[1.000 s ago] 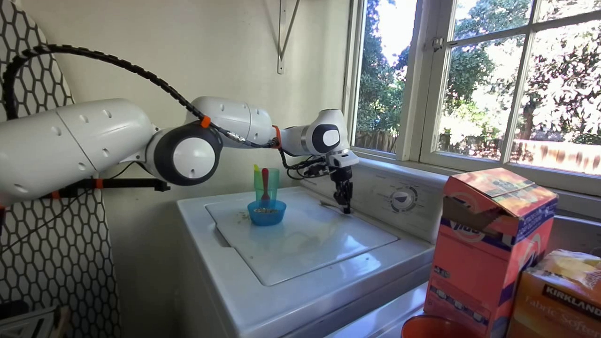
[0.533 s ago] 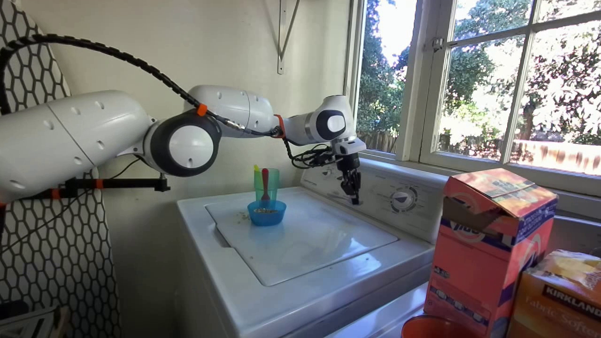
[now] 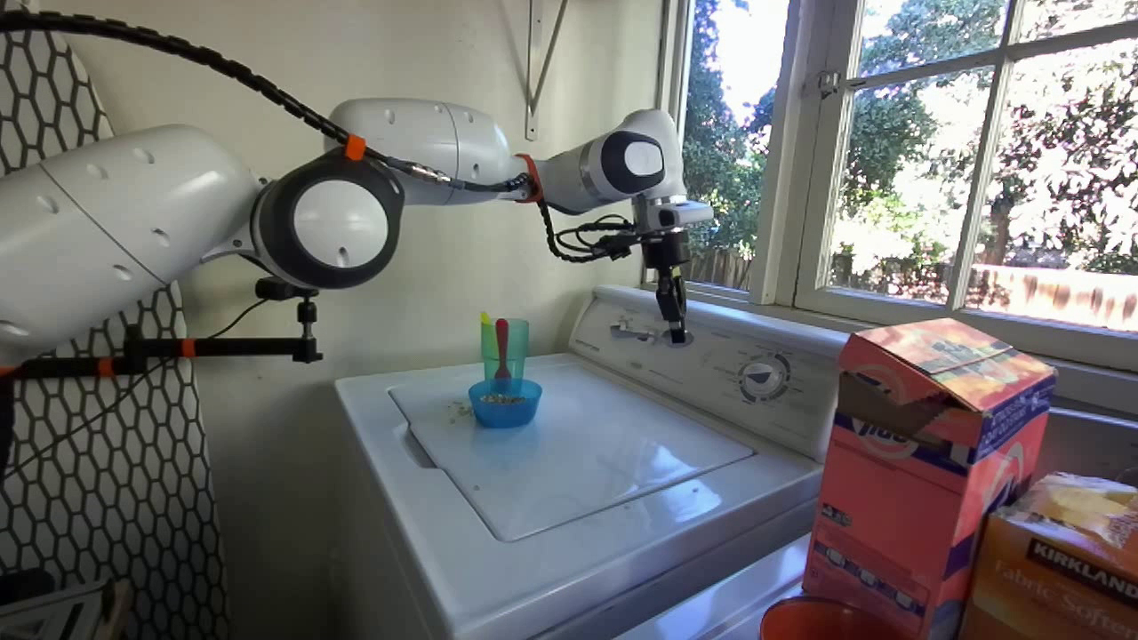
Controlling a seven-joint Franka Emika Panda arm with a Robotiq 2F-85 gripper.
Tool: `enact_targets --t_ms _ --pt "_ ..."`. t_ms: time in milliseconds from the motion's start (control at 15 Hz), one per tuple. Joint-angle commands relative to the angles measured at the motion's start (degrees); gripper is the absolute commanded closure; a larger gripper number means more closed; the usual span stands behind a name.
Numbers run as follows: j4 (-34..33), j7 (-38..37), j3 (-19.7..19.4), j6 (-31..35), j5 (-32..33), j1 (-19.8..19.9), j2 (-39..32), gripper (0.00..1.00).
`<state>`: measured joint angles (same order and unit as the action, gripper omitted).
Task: Put the silver spoon inside the green cup.
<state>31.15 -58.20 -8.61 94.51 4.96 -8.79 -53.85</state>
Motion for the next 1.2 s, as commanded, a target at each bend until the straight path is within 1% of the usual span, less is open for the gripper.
enact_targets --t_ms 0,200,333,467,600,667,933,1000,1133 --pt "2.52 6.32 -0.22 -5.03 1.59 -0.78 4.65 0.99" --pt "3.61 10.61 -0.69 -7.59 3.74 -1.91 7.41 0.99" --pt "4.23 12.65 -0.79 -7.03 5.17 -2.72 9.01 0.99" --pt "4.82 12.97 -0.47 -5.44 5.37 -2.98 10.29 0.99" --pt "4.67 10.69 0.1 -4.16 3.67 -2.07 10.85 0.99" --pt "1.06 11.8 -0.22 -5.95 4.27 -2.37 8.39 0.95" --pt "1.55 11.62 -0.21 -5.77 4.22 -2.04 9.19 0.95" --pt "2.38 13.55 -1.3 -6.37 7.18 -4.22 9.4 0.99" --pt "4.36 17.84 -1.31 -7.32 10.24 -7.36 11.47 0.99"
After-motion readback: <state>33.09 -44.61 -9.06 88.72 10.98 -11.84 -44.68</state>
